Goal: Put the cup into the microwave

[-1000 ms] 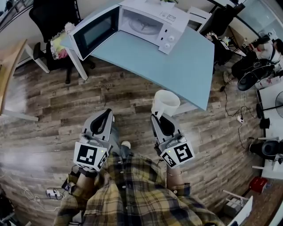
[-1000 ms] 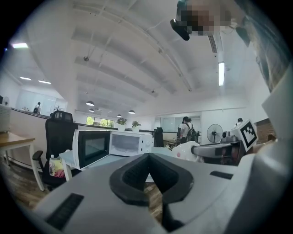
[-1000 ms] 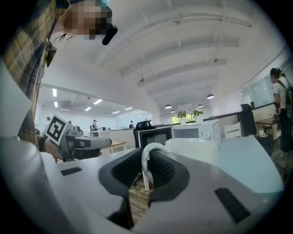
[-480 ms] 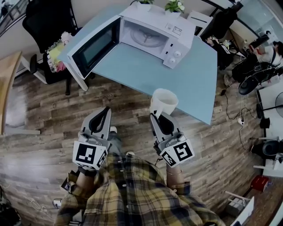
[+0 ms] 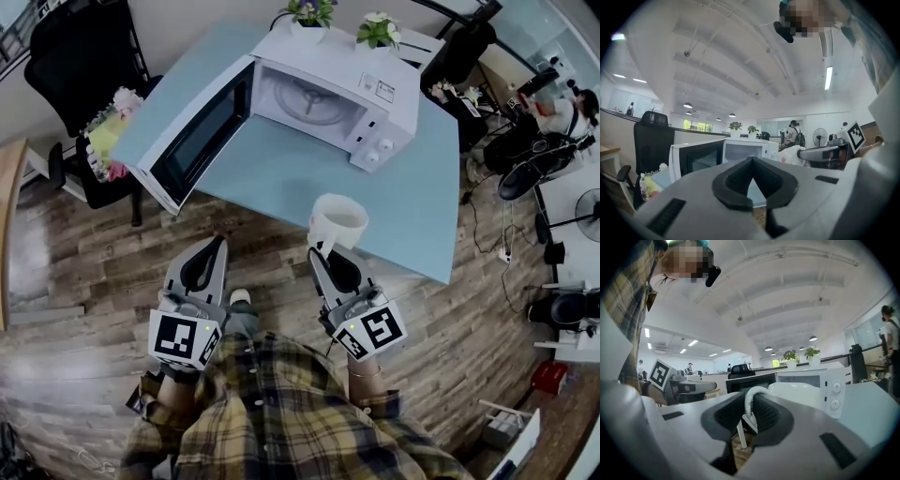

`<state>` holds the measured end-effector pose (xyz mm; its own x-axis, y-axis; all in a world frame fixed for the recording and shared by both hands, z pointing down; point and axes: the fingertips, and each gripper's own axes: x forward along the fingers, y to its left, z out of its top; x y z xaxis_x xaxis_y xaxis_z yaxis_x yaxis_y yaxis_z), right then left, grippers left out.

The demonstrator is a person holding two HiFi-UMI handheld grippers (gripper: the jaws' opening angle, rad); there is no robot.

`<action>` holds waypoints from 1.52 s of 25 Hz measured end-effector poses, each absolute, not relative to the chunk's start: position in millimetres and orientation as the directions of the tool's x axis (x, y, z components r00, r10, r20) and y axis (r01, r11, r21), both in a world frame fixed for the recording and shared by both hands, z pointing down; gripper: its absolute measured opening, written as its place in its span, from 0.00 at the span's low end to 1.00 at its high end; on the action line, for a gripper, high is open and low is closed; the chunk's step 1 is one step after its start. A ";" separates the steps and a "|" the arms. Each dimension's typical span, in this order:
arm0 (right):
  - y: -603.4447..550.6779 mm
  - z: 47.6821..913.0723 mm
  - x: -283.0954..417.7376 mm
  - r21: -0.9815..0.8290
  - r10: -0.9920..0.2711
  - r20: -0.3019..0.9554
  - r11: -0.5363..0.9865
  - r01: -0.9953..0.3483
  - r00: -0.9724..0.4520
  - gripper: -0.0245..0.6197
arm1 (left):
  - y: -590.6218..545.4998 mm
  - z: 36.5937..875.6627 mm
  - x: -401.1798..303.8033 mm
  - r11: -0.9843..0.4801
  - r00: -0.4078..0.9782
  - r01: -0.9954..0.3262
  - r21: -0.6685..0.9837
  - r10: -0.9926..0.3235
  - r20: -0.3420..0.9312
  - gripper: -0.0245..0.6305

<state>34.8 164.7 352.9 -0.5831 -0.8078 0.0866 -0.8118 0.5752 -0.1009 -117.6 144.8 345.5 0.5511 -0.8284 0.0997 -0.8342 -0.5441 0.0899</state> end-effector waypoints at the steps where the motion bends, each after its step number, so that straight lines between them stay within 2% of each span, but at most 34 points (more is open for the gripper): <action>1: 158.8 354.0 30.7 -0.102 -0.810 0.088 0.571 -0.814 -0.580 0.13 | 139.6 346.9 -121.7 -0.547 0.555 -0.832 0.092 -0.826 0.101 0.02; 12: 131.2 364.2 -9.4 -0.112 -0.834 0.114 0.529 -0.841 -0.540 0.13 | 114.1 372.4 -155.4 -0.584 0.599 -0.800 0.139 -0.788 0.143 0.02; 24: 97.6 383.7 -7.3 -0.145 -0.828 0.181 0.512 -0.847 -0.531 0.13 | 81.1 388.8 -150.2 -0.587 0.613 -0.789 0.179 -0.768 0.185 0.02; 38: -10.5 387.3 31.0 -0.167 -0.802 0.160 0.553 -0.816 -0.576 0.13 | -36.9 376.5 -83.0 -0.614 0.635 -0.772 0.163 -0.757 0.153 0.02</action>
<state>31.0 -10.5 387.3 -0.5757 -0.8018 0.1604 -0.8164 0.5527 -0.1673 -83.0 -36.9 376.5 0.6348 -0.7574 0.1526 -0.7721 -0.6142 0.1633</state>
